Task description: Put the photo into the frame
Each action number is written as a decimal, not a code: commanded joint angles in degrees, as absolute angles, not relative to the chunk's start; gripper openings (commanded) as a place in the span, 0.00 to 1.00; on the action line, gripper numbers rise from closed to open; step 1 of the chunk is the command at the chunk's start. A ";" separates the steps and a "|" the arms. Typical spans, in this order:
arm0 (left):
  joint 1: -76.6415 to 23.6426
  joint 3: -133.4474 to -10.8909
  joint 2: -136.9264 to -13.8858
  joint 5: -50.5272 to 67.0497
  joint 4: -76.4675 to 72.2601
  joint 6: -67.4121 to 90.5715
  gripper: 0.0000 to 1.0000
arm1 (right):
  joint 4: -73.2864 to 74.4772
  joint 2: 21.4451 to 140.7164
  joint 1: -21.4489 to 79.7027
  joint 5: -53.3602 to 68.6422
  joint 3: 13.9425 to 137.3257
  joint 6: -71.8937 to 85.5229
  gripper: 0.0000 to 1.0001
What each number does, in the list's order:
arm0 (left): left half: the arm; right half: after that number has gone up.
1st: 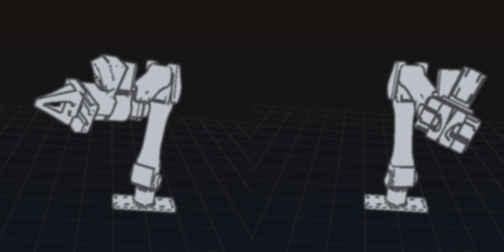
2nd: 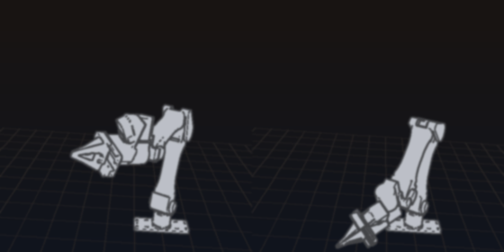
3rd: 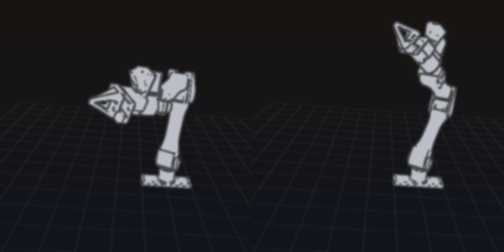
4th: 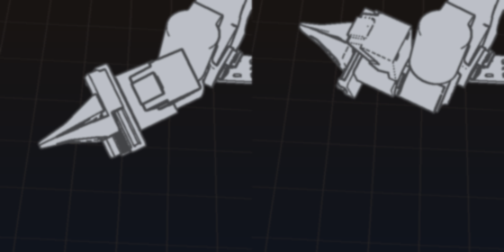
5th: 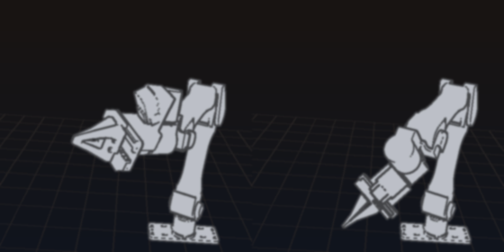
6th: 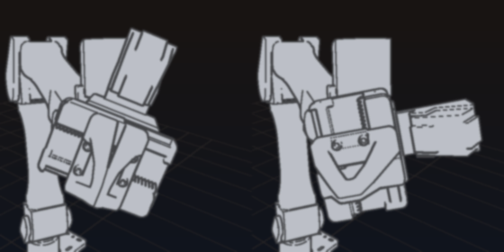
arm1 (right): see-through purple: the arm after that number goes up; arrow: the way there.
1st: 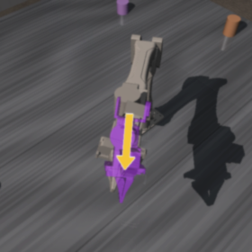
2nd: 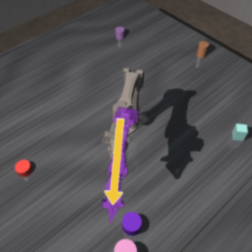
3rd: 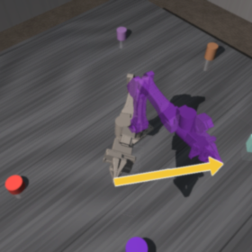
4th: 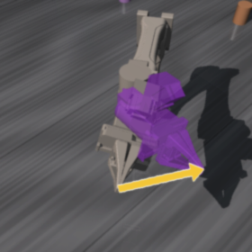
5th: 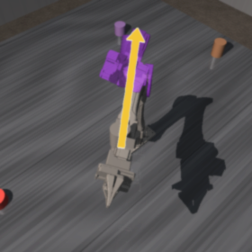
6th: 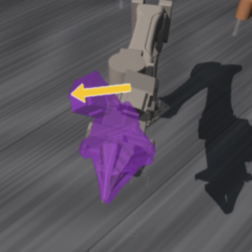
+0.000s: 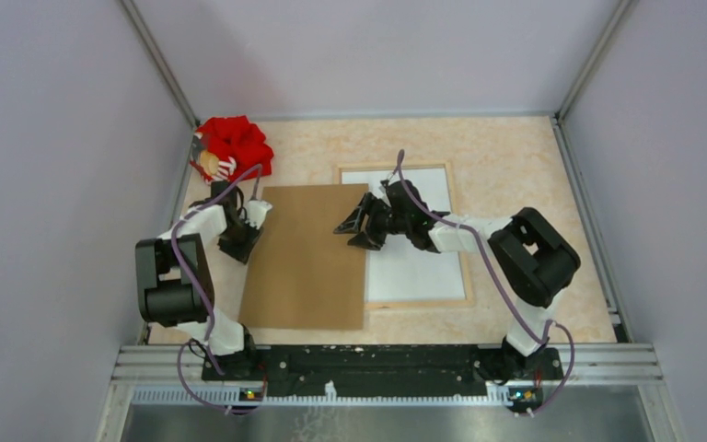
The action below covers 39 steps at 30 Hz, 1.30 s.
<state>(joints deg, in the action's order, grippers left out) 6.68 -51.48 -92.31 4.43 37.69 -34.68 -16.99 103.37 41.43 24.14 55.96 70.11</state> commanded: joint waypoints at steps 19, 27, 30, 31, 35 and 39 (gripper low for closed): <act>6.14 -52.44 -92.26 10.85 42.50 -34.63 0.36 | 4.06 93.34 39.73 13.98 55.79 53.99 0.72; 9.42 -54.06 -89.99 4.83 39.82 -35.46 0.39 | 3.46 93.04 39.73 13.81 55.04 54.11 0.71; 11.73 -55.05 -89.51 4.53 39.20 -36.30 0.40 | 3.60 93.59 39.68 13.82 55.24 53.97 0.70; 12.74 -55.90 -89.28 5.30 39.37 -36.38 0.40 | 3.48 93.70 39.71 13.69 55.17 54.12 0.70; 17.69 -59.57 -89.14 8.16 39.05 -36.35 0.41 | 0.78 93.88 39.72 13.28 53.45 55.36 0.70; 18.48 -60.18 -92.62 9.34 37.80 -35.36 0.41 | 0.35 94.44 39.69 13.35 53.22 55.85 0.70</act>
